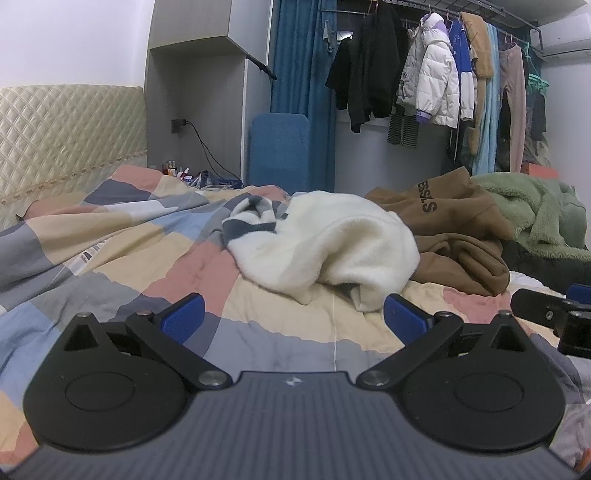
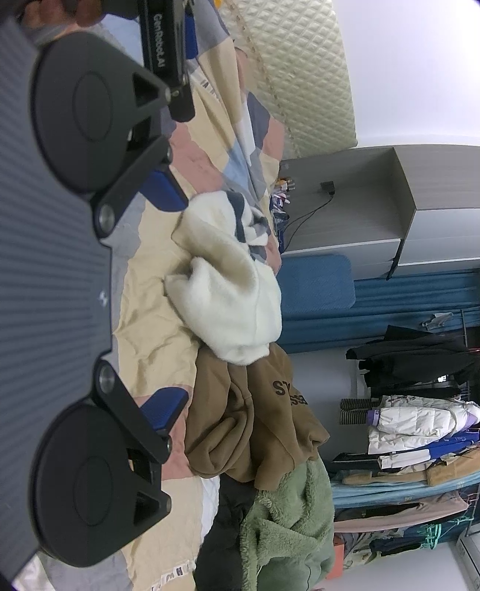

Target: Fold large clothes

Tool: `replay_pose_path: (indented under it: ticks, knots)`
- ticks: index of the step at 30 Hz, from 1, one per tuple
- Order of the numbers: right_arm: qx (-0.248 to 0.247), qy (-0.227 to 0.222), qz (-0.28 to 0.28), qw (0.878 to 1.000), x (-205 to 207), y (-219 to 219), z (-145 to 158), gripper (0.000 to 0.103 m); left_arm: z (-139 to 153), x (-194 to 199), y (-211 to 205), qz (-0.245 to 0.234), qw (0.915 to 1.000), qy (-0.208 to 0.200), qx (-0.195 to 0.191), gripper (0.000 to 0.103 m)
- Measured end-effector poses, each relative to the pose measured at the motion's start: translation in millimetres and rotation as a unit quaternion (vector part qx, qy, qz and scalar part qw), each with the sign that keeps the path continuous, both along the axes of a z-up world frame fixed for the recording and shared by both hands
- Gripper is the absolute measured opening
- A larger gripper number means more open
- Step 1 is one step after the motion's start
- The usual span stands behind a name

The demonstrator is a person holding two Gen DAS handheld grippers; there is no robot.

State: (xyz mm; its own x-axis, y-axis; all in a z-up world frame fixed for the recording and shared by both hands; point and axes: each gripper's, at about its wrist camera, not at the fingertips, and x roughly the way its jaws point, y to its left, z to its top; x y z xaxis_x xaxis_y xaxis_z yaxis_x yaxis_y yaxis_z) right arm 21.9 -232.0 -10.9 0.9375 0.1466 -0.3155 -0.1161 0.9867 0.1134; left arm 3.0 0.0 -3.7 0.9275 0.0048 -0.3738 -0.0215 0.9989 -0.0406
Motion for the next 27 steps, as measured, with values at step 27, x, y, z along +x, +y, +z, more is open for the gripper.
replay_pose_path:
  ticks: [27]
  knots:
    - [0.008, 0.006, -0.001, 1.0, -1, -8, -6, 0.103, -10, 2, -10, -0.015, 0.9998, 0.008, 0.005, 0.103]
